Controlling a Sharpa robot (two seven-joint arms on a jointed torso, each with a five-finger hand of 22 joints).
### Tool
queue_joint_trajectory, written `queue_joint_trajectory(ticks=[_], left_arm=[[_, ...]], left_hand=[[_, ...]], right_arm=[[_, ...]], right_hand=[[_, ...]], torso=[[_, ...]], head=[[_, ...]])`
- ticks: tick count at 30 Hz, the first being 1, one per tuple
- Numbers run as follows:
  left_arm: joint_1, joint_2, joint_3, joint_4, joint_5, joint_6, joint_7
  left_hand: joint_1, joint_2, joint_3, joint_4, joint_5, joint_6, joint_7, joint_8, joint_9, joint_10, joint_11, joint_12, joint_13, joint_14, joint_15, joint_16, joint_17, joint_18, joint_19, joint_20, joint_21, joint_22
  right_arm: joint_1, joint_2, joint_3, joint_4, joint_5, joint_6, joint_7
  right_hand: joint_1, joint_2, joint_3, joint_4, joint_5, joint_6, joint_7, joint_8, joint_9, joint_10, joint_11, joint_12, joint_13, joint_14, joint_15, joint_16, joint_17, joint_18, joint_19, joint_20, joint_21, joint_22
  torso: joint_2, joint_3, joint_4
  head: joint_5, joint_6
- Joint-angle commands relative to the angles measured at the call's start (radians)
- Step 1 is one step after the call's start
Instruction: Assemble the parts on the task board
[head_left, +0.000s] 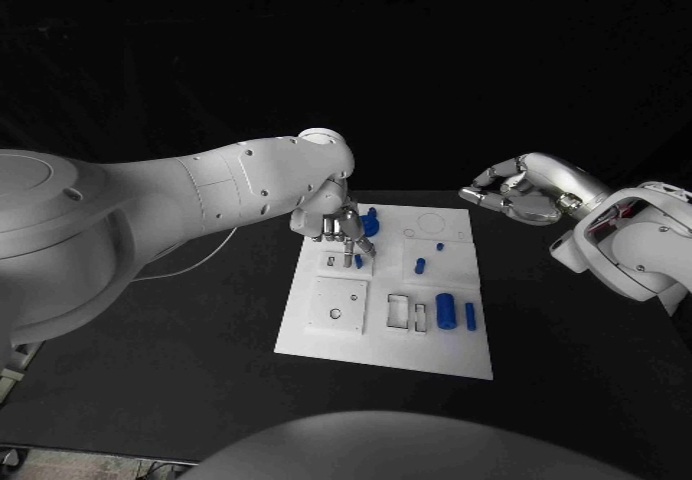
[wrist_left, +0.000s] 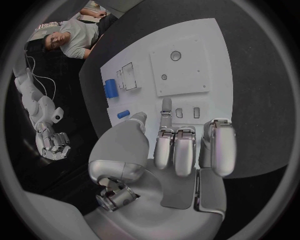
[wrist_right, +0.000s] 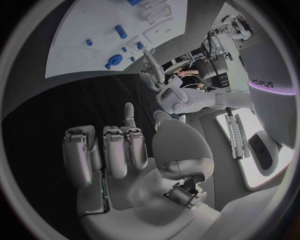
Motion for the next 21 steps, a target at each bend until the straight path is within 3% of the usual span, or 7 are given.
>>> queue_joint_trajectory(ticks=[1,6,13,21], left_arm=[[0.002,0.001,0.0,-0.013,-0.008,0.014,-0.18],[0.001,0.004,0.0,-0.041,0.0,-0.009,-0.177],[-0.006,0.022,-0.001,-0.078,0.03,-0.042,-0.17],[-0.019,0.043,-0.001,-0.111,0.046,-0.053,-0.162]], left_hand=[[0.015,0.0,-0.008,-0.001,0.007,0.005,-0.001,-0.005,0.001,0.104,-0.008,0.002,0.263,0.105,-0.005,0.002,0.263,0.002,0.06,-0.006,-0.002,0.229],[0.027,-0.003,-0.013,0.0,0.007,-0.012,0.004,-0.023,0.0,0.104,-0.005,0.002,0.263,0.105,-0.003,0.002,0.263,0.003,0.058,-0.007,-0.008,0.228],[0.027,-0.001,-0.017,0.002,-0.002,-0.019,0.008,-0.033,0.0,0.104,-0.002,0.002,0.263,0.105,-0.001,0.002,0.263,0.004,0.056,-0.005,-0.013,0.226],[0.033,0.003,-0.019,0.001,-0.003,-0.027,0.012,-0.043,0.0,0.104,0.001,0.002,0.263,0.105,0.002,0.002,0.263,0.005,0.054,-0.003,-0.018,0.225]], right_arm=[[-0.003,0.003,0.0,-0.004,0.002,0.035,-0.015],[-0.009,0.007,0.0,-0.01,0.002,0.047,-0.024],[-0.016,0.015,0.0,-0.016,0.002,0.056,-0.029],[-0.019,0.016,0.0,-0.017,0.002,0.061,-0.032]], right_hand=[[0.006,0.003,-0.006,0.0,0.006,-0.008,-0.001,0.005,0.002,0.106,0.007,0.004,0.263,0.106,0.006,0.003,0.263,-0.003,0.074,0.005,-0.005,0.25],[0.009,0.003,-0.007,0.0,0.006,-0.01,-0.001,0.005,0.004,0.106,0.007,0.004,0.263,0.106,0.006,0.003,0.263,-0.002,0.072,0.005,-0.007,0.249],[0.009,0.004,-0.007,0.0,0.006,-0.011,-0.001,0.004,0.004,0.106,0.007,0.004,0.263,0.106,0.006,0.003,0.263,-0.002,0.071,0.005,-0.007,0.249],[0.013,0.007,-0.008,0.0,0.005,-0.013,0.0,0.004,0.006,0.106,0.008,0.004,0.263,0.106,0.007,0.003,0.263,-0.002,0.071,0.006,-0.007,0.249]], torso=[[-0.001,-0.0008,-0.0005],[-0.002,0.0003,-0.0011],[-0.003,-0.0007,-0.0024],[-0.003,-0.0019,-0.0024]], head=[[0.002,0.0],[0.003,0.0],[0.007,0.0],[0.003,0.0]])
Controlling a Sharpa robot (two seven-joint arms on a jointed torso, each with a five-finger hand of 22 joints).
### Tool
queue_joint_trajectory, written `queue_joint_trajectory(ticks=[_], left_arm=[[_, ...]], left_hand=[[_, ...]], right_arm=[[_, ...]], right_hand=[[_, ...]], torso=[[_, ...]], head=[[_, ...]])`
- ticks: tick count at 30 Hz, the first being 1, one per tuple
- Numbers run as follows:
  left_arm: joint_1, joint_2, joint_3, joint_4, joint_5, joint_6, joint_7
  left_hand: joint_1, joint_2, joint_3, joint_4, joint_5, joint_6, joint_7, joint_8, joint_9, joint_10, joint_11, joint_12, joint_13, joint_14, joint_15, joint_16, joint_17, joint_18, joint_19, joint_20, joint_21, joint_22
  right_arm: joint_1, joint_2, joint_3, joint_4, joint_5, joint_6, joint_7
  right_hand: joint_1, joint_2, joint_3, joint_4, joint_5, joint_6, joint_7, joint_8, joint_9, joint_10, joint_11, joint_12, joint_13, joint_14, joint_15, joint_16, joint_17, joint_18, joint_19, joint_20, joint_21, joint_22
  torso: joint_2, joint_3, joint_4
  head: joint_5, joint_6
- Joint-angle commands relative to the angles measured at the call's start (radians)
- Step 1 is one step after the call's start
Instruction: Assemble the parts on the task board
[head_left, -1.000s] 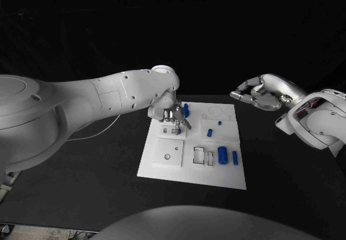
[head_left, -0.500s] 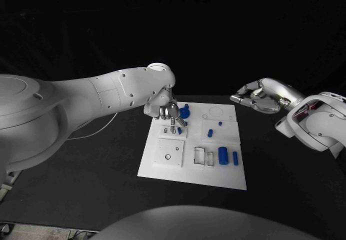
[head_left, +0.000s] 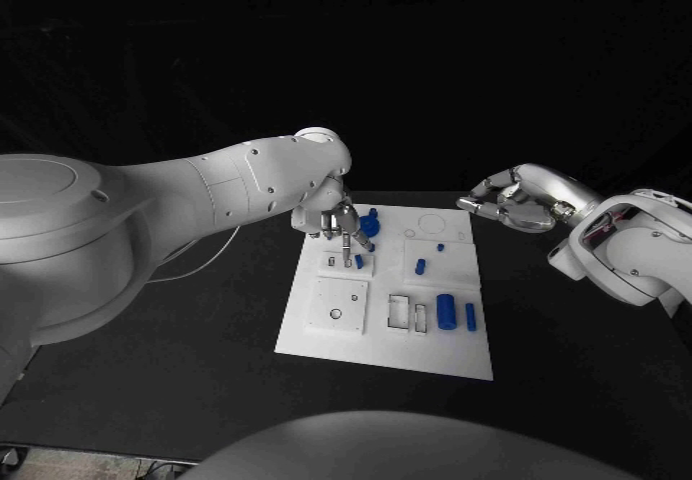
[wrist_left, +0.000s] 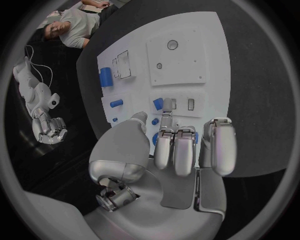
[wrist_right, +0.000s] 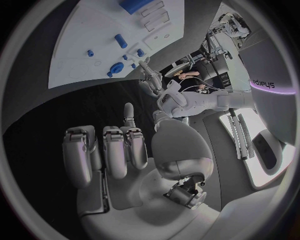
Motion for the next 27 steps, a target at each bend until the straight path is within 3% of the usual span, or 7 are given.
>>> queue_joint_trajectory(ticks=[1,14,27], left_arm=[[-0.003,0.009,0.0,-0.011,0.025,-0.019,-0.159],[-0.021,0.037,0.001,-0.051,0.024,-0.018,-0.154],[-0.029,0.05,0.001,-0.06,0.016,-0.009,-0.154]], left_hand=[[0.012,-0.001,-0.007,-0.001,-0.006,-0.009,0.001,-0.008,0.0,0.104,0.002,0.002,0.263,0.105,0.003,0.002,0.263,0.005,0.054,-0.002,-0.005,0.225],[0.048,0.001,-0.005,-0.008,0.005,-0.015,0.005,-0.023,0.004,0.104,0.006,0.002,0.263,0.105,0.007,0.002,0.263,0.006,0.051,0.003,-0.012,0.223],[0.099,-0.002,0.003,-0.021,0.015,-0.012,0.005,-0.035,0.012,0.104,0.006,0.002,0.263,0.105,0.008,0.002,0.263,0.007,0.049,0.004,-0.017,0.223]], right_arm=[[-0.001,-0.001,0.0,0.0,-0.002,0.021,-0.007],[-0.002,-0.003,0.0,-0.001,-0.001,0.015,-0.003],[-0.002,-0.004,0.0,-0.001,-0.001,0.017,-0.003]], right_hand=[[0.01,0.004,-0.008,0.0,0.005,-0.006,0.0,0.004,0.001,0.106,0.008,0.004,0.263,0.106,0.007,0.003,0.263,-0.003,0.071,0.006,-0.004,0.249],[0.011,0.004,-0.008,0.0,0.003,-0.007,0.0,0.004,0.002,0.106,0.008,0.004,0.263,0.106,0.007,0.003,0.263,-0.003,0.071,0.006,-0.004,0.249],[0.018,0.005,-0.009,-0.001,0.0,-0.007,0.0,0.005,0.005,0.106,0.009,0.004,0.263,0.106,0.008,0.003,0.263,-0.003,0.072,0.007,-0.003,0.249]], torso=[[-0.001,-0.0006,0.0],[-0.002,-0.0007,0.0007],[-0.003,-0.0009,0.0004]], head=[[-0.002,0.0],[-0.004,0.0],[-0.008,0.0]])
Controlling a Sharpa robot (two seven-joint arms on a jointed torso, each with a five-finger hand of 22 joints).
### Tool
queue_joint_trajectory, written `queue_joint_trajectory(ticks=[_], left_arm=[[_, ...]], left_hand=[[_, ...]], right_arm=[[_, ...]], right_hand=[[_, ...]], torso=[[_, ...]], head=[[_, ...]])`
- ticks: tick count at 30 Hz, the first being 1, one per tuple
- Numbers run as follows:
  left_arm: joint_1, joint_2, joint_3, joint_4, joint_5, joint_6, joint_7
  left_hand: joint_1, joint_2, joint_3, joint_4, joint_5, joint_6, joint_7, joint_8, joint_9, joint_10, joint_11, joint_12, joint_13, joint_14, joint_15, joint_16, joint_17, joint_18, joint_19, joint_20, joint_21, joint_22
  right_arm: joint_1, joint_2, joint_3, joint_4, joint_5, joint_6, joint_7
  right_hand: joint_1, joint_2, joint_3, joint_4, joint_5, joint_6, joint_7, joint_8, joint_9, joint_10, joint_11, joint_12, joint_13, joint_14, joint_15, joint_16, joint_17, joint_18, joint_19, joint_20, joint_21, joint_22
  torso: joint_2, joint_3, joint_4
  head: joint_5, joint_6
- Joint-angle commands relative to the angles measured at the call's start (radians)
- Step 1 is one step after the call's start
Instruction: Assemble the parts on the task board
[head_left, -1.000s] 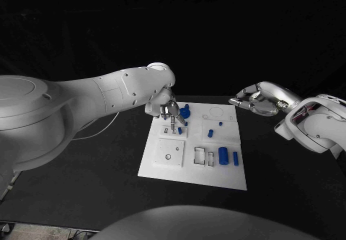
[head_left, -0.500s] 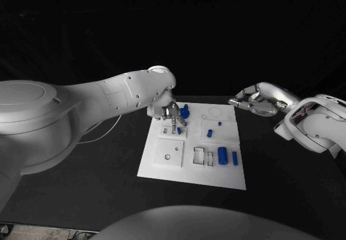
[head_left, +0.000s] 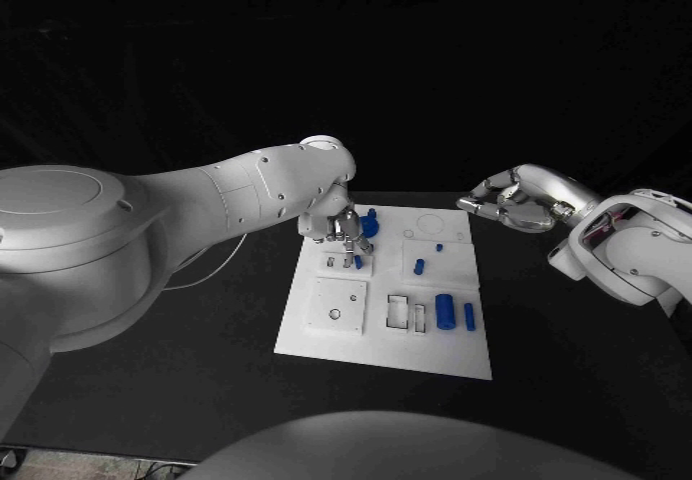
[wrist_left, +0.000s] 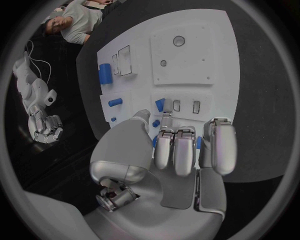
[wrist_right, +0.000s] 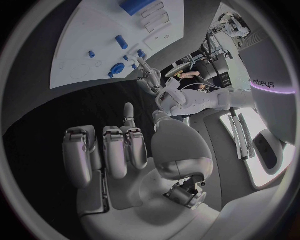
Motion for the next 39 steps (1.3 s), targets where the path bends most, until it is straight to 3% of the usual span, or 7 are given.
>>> queue_joint_trajectory(ticks=[1,3,6,7,30,39], left_arm=[[-0.001,0.003,0.0,0.003,-0.002,0.008,-0.153],[-0.002,0.004,0.0,0.003,-0.006,0.009,-0.154],[-0.003,0.005,0.0,0.001,-0.013,0.011,-0.154],[-0.003,0.006,0.0,0.0,-0.015,0.011,-0.154],[-0.009,0.018,0.0,-0.013,-0.047,0.025,-0.163],[-0.014,0.025,-0.001,-0.019,-0.047,0.021,-0.158]], left_hand=[[0.014,0.003,0.0,-0.006,0.002,-0.002,0.002,-0.004,0.002,0.104,0.006,0.002,0.263,0.105,0.008,0.003,0.263,0.007,0.049,0.004,-0.004,0.223],[0.021,0.003,0.001,-0.007,-0.006,-0.001,0.002,-0.007,0.003,0.104,0.006,0.002,0.263,0.105,0.008,0.003,0.263,0.007,0.049,0.004,-0.004,0.223],[0.039,0.009,0.012,-0.006,-0.061,0.001,0.002,-0.013,0.007,0.104,0.006,0.002,0.263,0.105,0.008,0.003,0.263,0.008,0.049,0.004,-0.005,0.223],[0.041,0.009,0.013,-0.006,-0.065,0.001,0.002,-0.013,0.008,0.104,0.007,0.002,0.263,0.105,0.008,0.003,0.263,0.008,0.049,0.005,-0.005,0.223],[0.061,0.01,0.029,-0.013,-0.067,0.01,-0.001,-0.014,0.015,0.104,0.005,0.002,0.263,0.105,0.007,0.003,0.263,0.009,0.047,0.004,-0.011,0.221],[0.102,0.007,0.061,-0.036,-0.049,0.008,-0.004,-0.02,0.026,0.104,0.002,0.002,0.263,0.105,0.005,0.003,0.263,0.009,0.046,0.002,-0.015,0.22]], right_arm=[[-0.001,0.0,0.0,0.0,-0.002,0.013,0.0],[-0.001,0.0,0.0,0.0,-0.002,0.015,0.0],[-0.001,-0.001,0.0,0.0,-0.002,0.016,0.0],[-0.001,-0.002,0.0,0.0,-0.002,0.016,0.0],[-0.001,-0.006,0.0,0.002,-0.002,0.025,-0.003],[-0.001,-0.007,0.0,0.003,-0.002,0.029,-0.005]], right_hand=[[0.015,0.001,-0.004,-0.002,0.0,-0.007,0.0,0.005,0.002,0.106,0.009,0.004,0.263,0.106,0.008,0.003,0.263,-0.003,0.072,0.007,-0.003,0.248],[0.016,0.001,-0.004,-0.002,-0.001,-0.007,0.0,0.005,0.003,0.106,0.009,0.004,0.263,0.106,0.008,0.003,0.263,-0.003,0.071,0.007,-0.003,0.248],[0.019,0.001,-0.004,-0.002,-0.001,-0.007,0.0,0.005,0.003,0.106,0.01,0.004,0.263,0.106,0.008,0.003,0.263,-0.003,0.071,0.007,-0.004,0.248],[0.019,0.001,-0.004,-0.002,-0.001,-0.007,0.0,0.005,0.003,0.106,0.01,0.004,0.263,0.106,0.008,0.003,0.263,-0.003,0.071,0.007,-0.004,0.248],[0.031,0.001,-0.006,-0.002,-0.002,-0.004,0.0,0.008,0.008,0.106,0.01,0.004,0.263,0.106,0.009,0.003,0.263,-0.001,0.068,0.008,-0.007,0.247],[0.038,0.001,-0.007,-0.003,-0.002,-0.003,0.0,0.009,0.01,0.106,0.01,0.004,0.263,0.106,0.009,0.003,0.263,-0.001,0.067,0.008,-0.008,0.246]], torso=[[-0.001,-0.0002,-0.0004],[-0.001,-0.0003,0.0001],[-0.001,-0.0004,-0.0004],[-0.001,-0.0002,-0.0004],[-0.001,-0.0006,-0.0001],[-0.001,-0.0007,-0.0003]], head=[[-0.005,0.0],[-0.006,0.0],[-0.006,0.0],[-0.006,0.0],[-0.007,0.0],[-0.008,0.0]])
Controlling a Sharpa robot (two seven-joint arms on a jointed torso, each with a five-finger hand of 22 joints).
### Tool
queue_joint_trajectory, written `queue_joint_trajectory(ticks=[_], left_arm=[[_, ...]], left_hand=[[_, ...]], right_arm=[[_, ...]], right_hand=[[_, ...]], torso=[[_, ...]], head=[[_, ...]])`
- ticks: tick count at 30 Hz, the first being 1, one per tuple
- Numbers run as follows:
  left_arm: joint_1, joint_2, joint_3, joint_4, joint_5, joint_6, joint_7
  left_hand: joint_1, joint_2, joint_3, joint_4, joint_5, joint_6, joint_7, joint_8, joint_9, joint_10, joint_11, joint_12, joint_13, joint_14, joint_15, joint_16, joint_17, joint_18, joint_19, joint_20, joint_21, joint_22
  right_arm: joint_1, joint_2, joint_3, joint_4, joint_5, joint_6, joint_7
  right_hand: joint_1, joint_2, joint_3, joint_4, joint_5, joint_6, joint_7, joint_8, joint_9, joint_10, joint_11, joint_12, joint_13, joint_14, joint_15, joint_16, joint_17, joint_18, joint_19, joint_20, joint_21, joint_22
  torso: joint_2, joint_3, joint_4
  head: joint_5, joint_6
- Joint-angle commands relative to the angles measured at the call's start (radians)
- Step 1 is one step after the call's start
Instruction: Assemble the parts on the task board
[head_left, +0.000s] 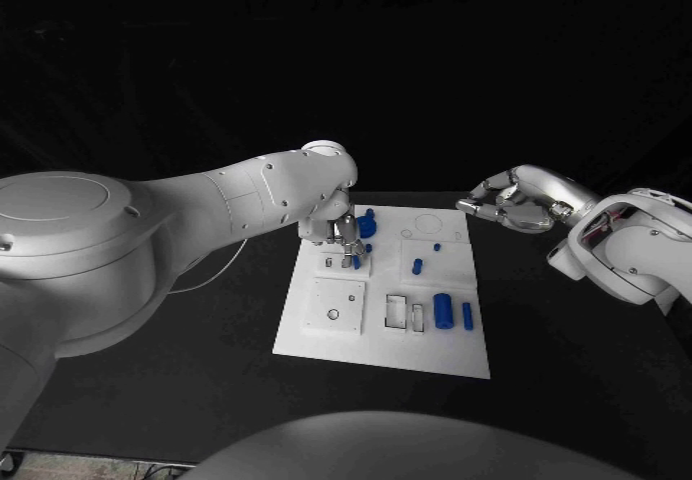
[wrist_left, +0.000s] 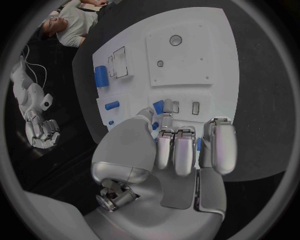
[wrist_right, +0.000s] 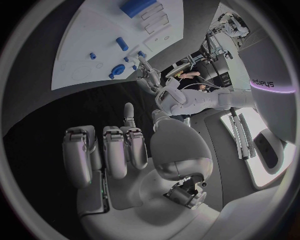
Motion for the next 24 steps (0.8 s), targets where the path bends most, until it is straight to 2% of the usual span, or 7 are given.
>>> queue_joint_trajectory(ticks=[1,10,17,20,24], left_arm=[[-0.001,0.005,0.0,-0.003,-0.006,0.011,-0.157],[-0.003,0.003,0.0,-0.004,-0.006,-0.005,-0.149],[-0.003,0.001,0.0,-0.001,-0.006,-0.021,-0.147],[-0.003,0.002,0.001,-0.001,-0.009,-0.029,-0.146],[-0.003,0.002,0.001,0.001,-0.013,-0.035,-0.143]], left_hand=[[0.024,-0.001,0.02,-0.01,0.007,0.005,-0.001,-0.007,0.005,0.104,0.001,0.002,0.263,0.105,0.004,0.002,0.263,0.01,0.045,0.001,-0.008,0.219],[0.09,-0.018,0.088,-0.067,0.018,0.013,-0.008,-0.006,0.028,0.104,-0.005,0.002,0.263,0.105,-0.001,0.002,0.263,0.009,0.046,-0.004,-0.008,0.22],[0.127,-0.035,0.136,-0.114,0.02,0.04,-0.022,0.022,0.069,0.104,-0.017,0.002,0.263,0.105,-0.012,0.002,0.263,0.008,0.051,-0.012,-0.001,0.222],[0.15,-0.043,0.166,-0.144,0.019,0.035,-0.024,0.03,0.088,0.104,-0.02,0.002,0.263,0.105,-0.016,0.002,0.263,0.008,0.051,-0.017,-0.002,0.222],[0.152,-0.05,0.194,-0.16,0.017,0.024,-0.021,0.032,0.105,0.104,-0.019,0.002,0.263,0.105,-0.016,0.002,0.263,0.009,0.05,-0.018,-0.007,0.22]], right_arm=[[-0.001,0.0,0.0,0.001,-0.002,0.016,-0.003],[-0.001,-0.001,0.0,0.0,-0.001,0.017,-0.002],[-0.001,0.002,0.0,-0.003,0.002,0.019,-0.001],[-0.001,0.003,0.0,-0.006,0.004,0.018,-0.001],[-0.001,0.004,0.0,-0.007,0.005,0.018,-0.001]], right_hand=[[0.012,0.0,-0.004,0.0,-0.002,-0.003,0.0,0.005,0.002,0.103,0.007,0.004,0.263,0.106,0.009,0.003,0.263,-0.001,0.066,0.008,-0.005,0.246],[0.01,0.006,-0.011,0.005,-0.014,-0.002,0.0,0.005,0.006,0.103,0.008,0.004,0.263,0.106,0.009,0.003,0.263,0.0,0.064,0.009,-0.008,0.245],[-0.002,0.016,-0.028,0.005,-0.043,-0.002,0.001,0.004,0.012,0.103,0.008,0.004,0.263,0.106,0.01,0.003,0.263,0.0,0.062,0.01,-0.01,0.244],[-0.006,0.02,-0.034,0.005,-0.052,-0.002,0.001,0.004,0.014,0.103,0.008,0.004,0.263,0.106,0.01,0.003,0.263,0.001,0.06,0.01,-0.012,0.244],[-0.007,0.021,-0.036,0.005,-0.055,-0.002,0.001,0.003,0.015,0.103,0.009,0.004,0.263,0.106,0.01,0.003,0.263,0.001,0.059,0.01,-0.012,0.243]], torso=[[-0.001,0.0003,-0.0001],[-0.001,0.0002,0.0001],[0.0,0.0,0.0005],[-0.001,0.0002,0.0009],[-0.001,0.0,0.001]], head=[[-0.001,0.0],[-0.001,0.0],[0.0,0.0],[0.004,0.0],[0.006,0.0]])
